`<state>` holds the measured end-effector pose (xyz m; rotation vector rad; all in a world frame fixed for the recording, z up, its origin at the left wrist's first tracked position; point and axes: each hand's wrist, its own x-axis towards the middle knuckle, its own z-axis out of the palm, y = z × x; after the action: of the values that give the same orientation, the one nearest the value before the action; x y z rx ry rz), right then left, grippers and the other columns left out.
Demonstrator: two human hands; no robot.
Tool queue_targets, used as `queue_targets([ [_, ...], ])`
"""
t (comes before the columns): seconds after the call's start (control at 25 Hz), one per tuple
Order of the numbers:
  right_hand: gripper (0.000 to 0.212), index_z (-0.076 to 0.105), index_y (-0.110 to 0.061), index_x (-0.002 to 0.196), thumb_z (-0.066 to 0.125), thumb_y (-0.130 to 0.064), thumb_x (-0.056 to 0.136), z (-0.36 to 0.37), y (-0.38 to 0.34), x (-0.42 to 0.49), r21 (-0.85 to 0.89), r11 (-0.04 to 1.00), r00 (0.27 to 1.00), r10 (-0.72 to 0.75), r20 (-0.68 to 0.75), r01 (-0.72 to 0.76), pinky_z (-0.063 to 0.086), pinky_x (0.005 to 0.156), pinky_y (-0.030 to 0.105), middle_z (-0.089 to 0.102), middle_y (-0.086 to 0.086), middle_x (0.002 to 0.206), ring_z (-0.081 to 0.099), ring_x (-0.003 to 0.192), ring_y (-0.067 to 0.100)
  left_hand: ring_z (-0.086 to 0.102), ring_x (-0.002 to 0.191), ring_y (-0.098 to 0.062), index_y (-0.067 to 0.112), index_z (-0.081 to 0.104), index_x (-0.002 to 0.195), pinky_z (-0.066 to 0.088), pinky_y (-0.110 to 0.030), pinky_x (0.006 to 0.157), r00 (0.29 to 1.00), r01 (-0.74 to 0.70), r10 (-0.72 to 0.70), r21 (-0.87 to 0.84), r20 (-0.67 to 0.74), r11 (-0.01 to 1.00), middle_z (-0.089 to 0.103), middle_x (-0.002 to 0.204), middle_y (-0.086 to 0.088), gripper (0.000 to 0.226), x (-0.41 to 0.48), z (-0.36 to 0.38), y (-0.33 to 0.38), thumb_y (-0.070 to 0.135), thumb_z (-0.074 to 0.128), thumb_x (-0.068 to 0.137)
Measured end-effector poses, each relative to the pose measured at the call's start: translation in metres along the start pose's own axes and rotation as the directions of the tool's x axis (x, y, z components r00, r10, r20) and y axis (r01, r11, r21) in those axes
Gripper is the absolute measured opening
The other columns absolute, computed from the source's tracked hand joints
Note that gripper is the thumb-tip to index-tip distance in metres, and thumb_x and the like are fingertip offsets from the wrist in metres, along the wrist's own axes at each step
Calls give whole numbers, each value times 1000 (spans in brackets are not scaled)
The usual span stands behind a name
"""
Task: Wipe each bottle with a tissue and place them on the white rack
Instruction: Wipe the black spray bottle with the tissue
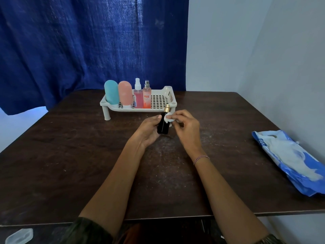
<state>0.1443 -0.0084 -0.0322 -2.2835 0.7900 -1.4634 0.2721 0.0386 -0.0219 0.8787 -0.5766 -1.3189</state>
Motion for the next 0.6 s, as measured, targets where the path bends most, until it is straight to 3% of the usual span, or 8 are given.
queue_targets([
  [0.08, 25, 71, -9, 96, 66, 6, 77, 0, 0, 0, -16, 1000, 999, -22, -31, 21, 49, 84, 15, 62, 4, 98, 56, 92, 5, 60, 92, -19, 1, 58, 113, 46, -33, 91, 1000, -7, 6, 12, 3, 1000, 64, 103, -12, 26, 0, 1, 0, 9, 36, 101],
  [0.28, 26, 70, -9, 99, 65, 5, 78, 9, -9, -8, -38, 979, 962, -188, 197, 199, 47, 88, 19, 59, 5, 98, 56, 94, 11, 63, 90, -20, 0, 49, 128, 53, -31, 78, 997, -52, 47, -78, -62, 996, 63, 103, -15, 32, 5, -14, 10, 12, 35, 101],
  [0.52, 23, 69, -7, 101, 64, 2, 81, -3, 0, -1, 28, 1000, 996, 6, -92, -4, 45, 84, 9, 59, 6, 102, 50, 95, -1, 64, 96, -13, 3, 54, 125, 49, -27, 86, 992, -52, 30, 175, 122, 983, 66, 107, -7, 31, 4, -10, 3, 11, 41, 99],
  [0.6, 24, 68, -8, 104, 63, 1, 82, -5, 2, 1, 9, 999, 995, 37, -91, -36, 45, 84, 9, 58, 5, 103, 49, 95, -1, 64, 94, -11, 5, 56, 123, 50, -26, 84, 992, -69, 41, 235, 123, 970, 67, 105, -5, 29, 3, -10, 2, 9, 42, 98],
])
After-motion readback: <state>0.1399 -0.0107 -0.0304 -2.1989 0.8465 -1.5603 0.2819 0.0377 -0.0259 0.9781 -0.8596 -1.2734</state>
